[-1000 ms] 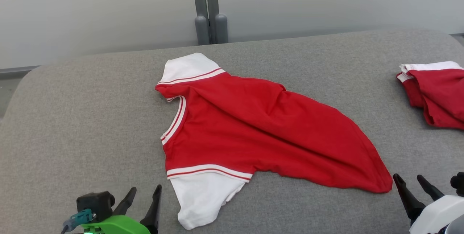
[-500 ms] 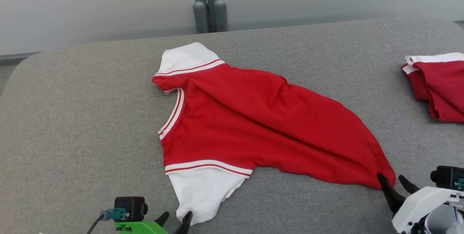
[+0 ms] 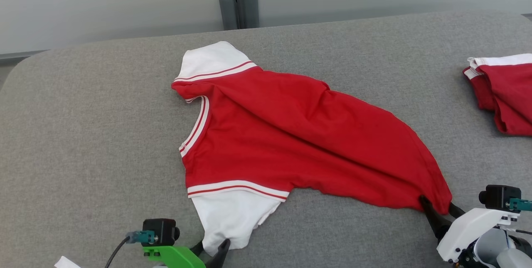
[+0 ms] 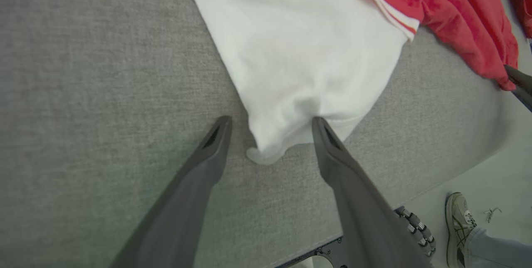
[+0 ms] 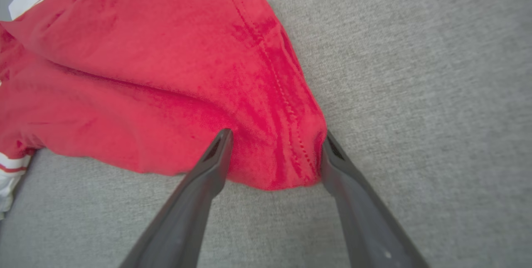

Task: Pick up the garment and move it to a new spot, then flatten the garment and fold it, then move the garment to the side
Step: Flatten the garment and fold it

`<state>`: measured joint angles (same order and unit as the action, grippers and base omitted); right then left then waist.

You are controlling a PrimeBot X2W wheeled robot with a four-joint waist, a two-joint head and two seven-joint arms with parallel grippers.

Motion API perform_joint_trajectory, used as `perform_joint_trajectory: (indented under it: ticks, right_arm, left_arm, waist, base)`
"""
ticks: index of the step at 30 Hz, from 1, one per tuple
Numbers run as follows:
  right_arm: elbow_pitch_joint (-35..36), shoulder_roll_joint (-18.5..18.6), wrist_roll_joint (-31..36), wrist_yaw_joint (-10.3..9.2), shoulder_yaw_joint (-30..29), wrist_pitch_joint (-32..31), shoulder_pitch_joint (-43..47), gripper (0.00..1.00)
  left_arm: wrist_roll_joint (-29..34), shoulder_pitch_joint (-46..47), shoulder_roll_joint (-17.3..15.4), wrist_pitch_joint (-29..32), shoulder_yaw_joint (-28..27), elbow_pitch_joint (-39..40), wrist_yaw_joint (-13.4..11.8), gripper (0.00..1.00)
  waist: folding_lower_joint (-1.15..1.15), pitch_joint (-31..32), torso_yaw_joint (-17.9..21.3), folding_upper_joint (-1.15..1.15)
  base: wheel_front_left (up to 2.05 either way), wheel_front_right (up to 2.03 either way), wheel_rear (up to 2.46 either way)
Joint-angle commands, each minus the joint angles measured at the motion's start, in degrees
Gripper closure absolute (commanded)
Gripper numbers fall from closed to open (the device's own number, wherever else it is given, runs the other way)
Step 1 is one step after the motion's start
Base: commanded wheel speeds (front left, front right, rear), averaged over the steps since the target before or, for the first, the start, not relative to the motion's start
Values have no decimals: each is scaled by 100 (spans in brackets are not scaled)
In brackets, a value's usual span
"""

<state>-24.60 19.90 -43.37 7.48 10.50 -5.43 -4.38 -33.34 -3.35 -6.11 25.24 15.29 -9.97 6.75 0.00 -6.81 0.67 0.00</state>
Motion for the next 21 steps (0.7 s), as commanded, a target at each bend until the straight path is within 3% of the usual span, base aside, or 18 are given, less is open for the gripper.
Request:
perform_joint_trajectory:
  ticks: [1,2,3,4,14,21]
  right_arm:
    - [-47,-2,-94,3,90,25,-50,52]
    - [-58,14,-122,3,130,36,-53,62]
    - [-50,42,-153,3,184,82,-59,92]
    - [-32,62,-193,3,215,125,-71,100]
    - [572,376,-916,3,559,673,-69,100]
    - [1135,668,-1260,3,859,959,-577,100]
  left_arm:
    - [-82,71,-11,21,41,-67,26,51]
    - [-95,77,-27,2,58,-75,31,66]
    - [-107,85,-41,-27,77,-78,32,95]
    - [-108,92,-52,-58,89,-65,37,100]
    - [-226,129,-228,-522,40,353,69,100]
    - [64,910,-398,-984,-106,572,66,100]
  waist:
    - [0,2,-6,0]
    - [0,3,-10,0]
    - [0,6,-16,0]
    - [0,9,-21,0]
    - [0,90,-65,0]
    - [0,-65,-31,0]
  base:
    - [0,0,0]
    - [0,0,0]
    - [0,0,0]
    - [0,0,0]
    - [0,0,0]
    - [0,0,0]
